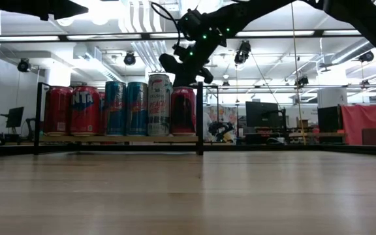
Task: Place canned beverage on shelf
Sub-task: Adjust the soda cans on the shelf
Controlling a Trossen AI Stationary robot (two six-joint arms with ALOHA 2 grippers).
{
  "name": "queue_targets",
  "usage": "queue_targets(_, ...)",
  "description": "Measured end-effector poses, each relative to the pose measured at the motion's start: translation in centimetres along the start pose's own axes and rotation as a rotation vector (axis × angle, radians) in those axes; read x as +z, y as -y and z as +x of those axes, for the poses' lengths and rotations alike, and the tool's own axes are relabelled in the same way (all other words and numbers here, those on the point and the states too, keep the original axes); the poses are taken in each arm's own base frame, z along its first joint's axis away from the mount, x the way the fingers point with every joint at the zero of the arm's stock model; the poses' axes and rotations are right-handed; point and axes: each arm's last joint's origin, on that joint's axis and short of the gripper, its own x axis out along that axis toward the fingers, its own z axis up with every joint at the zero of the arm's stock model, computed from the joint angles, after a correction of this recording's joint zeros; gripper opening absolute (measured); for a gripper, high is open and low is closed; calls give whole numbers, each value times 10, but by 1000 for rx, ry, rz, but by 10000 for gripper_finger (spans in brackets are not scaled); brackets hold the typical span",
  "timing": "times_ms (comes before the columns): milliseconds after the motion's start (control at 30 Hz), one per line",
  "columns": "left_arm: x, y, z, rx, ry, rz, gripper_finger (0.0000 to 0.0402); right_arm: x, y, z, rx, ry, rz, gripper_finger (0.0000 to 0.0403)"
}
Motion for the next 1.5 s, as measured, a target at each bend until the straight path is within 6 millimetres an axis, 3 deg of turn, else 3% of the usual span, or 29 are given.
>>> queue_targets(267, 0, 0, 0, 0, 0, 3, 0, 33, 18, -13, -21, 114, -34, 9)
queue_targets(500, 0, 0, 0, 1, 1, 6, 0, 42, 22, -9, 131, 199, -80, 9)
queue_targets(967, 0, 1, 1, -2, -2, 9, 0, 22, 22, 21, 238, 127, -242, 9)
queue_targets(1500, 0, 1, 2, -5, -8, 18, 0, 17, 15, 17, 248, 48, -219, 9)
